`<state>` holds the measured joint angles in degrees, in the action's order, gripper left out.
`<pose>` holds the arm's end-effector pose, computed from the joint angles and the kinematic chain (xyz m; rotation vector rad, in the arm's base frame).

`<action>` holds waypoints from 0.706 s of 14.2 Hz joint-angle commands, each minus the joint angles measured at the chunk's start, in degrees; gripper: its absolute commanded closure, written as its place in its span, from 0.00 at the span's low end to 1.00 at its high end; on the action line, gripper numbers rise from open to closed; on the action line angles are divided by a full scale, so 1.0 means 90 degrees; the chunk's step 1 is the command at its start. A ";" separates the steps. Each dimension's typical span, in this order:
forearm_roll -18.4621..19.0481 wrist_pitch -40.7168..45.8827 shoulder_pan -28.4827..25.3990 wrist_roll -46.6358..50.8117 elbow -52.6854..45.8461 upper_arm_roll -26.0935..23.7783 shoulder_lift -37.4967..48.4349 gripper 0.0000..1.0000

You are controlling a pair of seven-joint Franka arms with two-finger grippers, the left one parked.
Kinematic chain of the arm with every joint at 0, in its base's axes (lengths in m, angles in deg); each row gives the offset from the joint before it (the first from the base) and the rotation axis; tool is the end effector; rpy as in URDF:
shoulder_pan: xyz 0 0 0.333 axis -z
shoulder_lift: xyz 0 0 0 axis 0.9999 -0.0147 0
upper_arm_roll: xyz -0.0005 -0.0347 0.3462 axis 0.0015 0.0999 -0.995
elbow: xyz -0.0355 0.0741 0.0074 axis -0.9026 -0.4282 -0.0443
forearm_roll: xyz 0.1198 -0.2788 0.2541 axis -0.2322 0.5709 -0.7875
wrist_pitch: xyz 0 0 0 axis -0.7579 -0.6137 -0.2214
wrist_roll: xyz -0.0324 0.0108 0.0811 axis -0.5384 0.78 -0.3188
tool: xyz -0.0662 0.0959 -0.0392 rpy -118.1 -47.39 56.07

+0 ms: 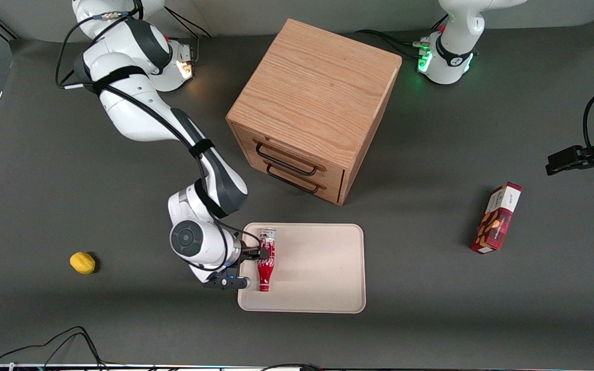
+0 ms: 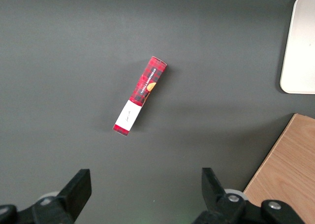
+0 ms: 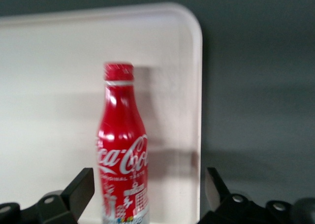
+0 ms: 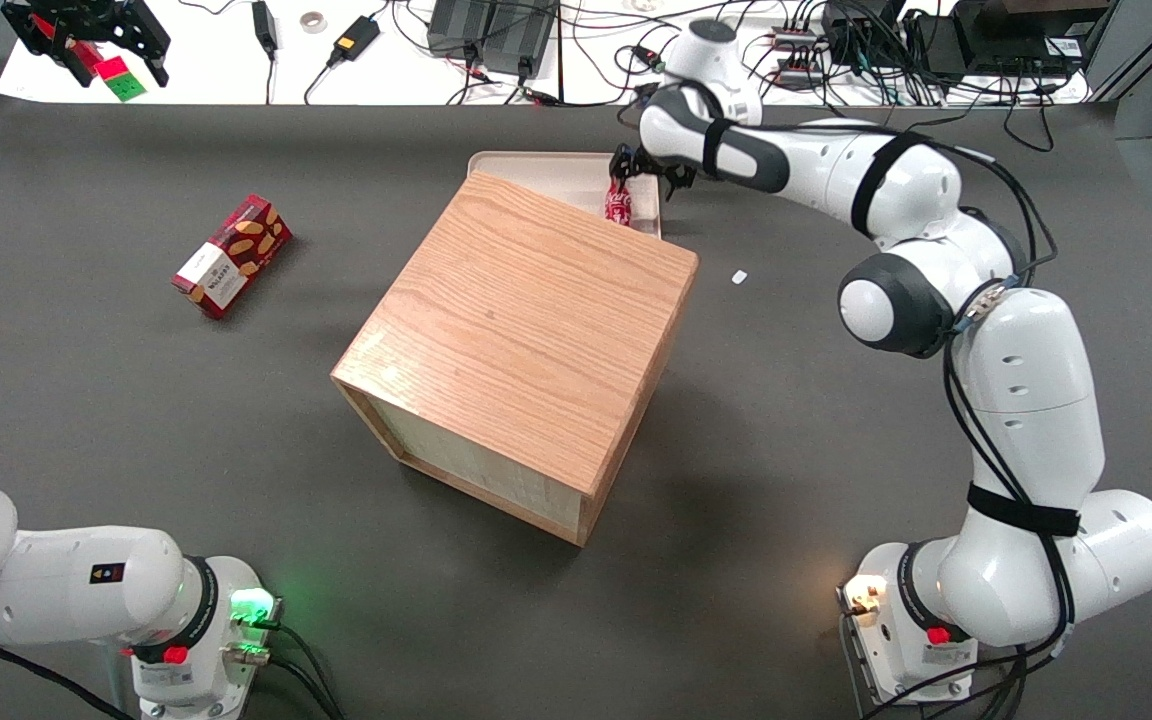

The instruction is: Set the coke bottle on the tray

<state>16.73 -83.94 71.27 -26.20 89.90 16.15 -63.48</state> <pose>0.7488 0.3371 0.2515 -2.9698 0.0886 -0.0054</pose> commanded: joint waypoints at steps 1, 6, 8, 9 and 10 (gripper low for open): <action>0.0111 0.0891 0.0161 0.0020 0.0154 -0.0010 0.1169 0.00; 0.0033 0.3468 0.0747 -0.0058 0.0154 0.0475 0.3385 0.00; 0.0013 0.4620 0.0747 -0.0291 0.0163 0.1168 0.4196 0.00; 0.0013 0.5128 0.0747 -0.0592 0.0183 0.1442 0.4539 0.00; -0.0016 0.5423 0.0757 -0.0702 0.0454 0.1677 0.4977 0.00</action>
<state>16.98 -38.90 78.58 -29.89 87.73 27.39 -26.12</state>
